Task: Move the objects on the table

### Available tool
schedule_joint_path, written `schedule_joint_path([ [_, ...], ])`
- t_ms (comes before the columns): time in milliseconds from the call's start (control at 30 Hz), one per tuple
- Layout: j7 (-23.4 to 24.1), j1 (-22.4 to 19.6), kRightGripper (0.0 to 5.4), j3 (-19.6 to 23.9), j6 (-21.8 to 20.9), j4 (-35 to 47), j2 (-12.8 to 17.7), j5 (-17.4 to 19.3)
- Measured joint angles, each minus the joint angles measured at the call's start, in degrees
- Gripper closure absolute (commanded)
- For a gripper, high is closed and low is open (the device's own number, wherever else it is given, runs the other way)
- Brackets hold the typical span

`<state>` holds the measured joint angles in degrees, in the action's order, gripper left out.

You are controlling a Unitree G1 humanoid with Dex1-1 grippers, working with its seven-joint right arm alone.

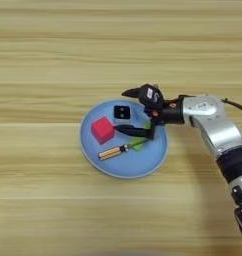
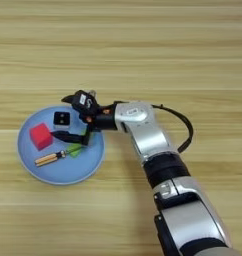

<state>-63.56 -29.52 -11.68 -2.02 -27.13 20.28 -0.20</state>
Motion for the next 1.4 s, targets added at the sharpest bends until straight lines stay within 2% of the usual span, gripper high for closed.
schedule_joint_path([
  [133,-1.93,1.58,0.03,-0.02,0.26,2.14,-0.01,1.36],
  [300,-3.4,1.66,0.03,0.72,1.5,4.63,-0.04,3.82],
  [500,-4.37,1.9,0.03,0.9,2.05,6.72,-0.04,5.03],
  [867,-4.25,3.02,0.03,0.5,2.75,7.37,-0.29,4.99],
  [1100,-3.36,3.51,0.03,-1.48,2.85,7.83,-0.56,3.93],
  [1400,-0.22,4.32,0.03,-4.3,3.27,7.22,-3.5,1.8],
])
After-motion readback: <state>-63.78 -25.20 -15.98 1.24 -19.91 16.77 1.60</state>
